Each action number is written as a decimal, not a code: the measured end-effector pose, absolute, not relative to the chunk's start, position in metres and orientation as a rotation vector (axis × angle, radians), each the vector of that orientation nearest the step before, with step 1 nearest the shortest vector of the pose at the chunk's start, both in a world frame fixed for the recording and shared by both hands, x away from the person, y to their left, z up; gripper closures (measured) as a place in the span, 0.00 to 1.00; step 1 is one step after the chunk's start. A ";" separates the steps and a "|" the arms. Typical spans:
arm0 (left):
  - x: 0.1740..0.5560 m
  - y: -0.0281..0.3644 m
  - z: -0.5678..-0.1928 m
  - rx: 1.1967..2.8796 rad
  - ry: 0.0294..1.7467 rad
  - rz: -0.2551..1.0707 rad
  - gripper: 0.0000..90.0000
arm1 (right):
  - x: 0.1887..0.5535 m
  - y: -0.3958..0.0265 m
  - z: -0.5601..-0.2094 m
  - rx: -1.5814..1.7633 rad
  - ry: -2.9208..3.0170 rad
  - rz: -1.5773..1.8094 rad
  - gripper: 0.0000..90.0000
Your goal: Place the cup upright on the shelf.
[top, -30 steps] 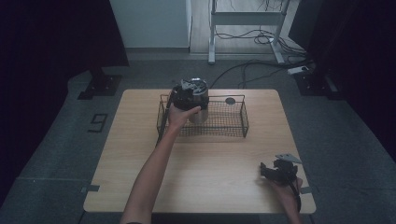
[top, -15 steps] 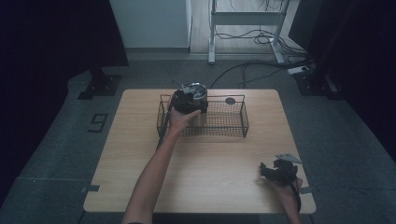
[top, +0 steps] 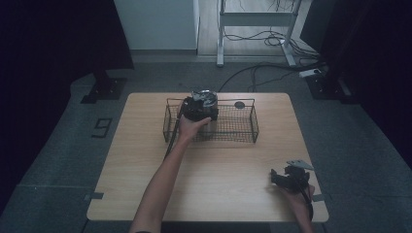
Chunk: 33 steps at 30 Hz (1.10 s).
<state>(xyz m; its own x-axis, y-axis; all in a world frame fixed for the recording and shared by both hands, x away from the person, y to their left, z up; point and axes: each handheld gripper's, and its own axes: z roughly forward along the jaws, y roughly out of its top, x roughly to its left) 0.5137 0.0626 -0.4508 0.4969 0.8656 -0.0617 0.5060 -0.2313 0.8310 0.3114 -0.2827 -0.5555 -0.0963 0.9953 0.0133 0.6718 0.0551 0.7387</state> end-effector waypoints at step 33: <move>0.500 0.064 -0.468 1.928 1.106 0.553 0.00 | 0.311 -0.283 -0.555 1.666 1.823 0.817 0.14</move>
<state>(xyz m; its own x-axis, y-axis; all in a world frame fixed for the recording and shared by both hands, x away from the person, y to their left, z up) 0.5000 0.0638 -0.4683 0.5167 0.8558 -0.0263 0.4926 -0.2720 0.8267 0.3114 -0.2826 -0.5555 -0.0960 0.9953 0.0133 0.6722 0.0550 0.7384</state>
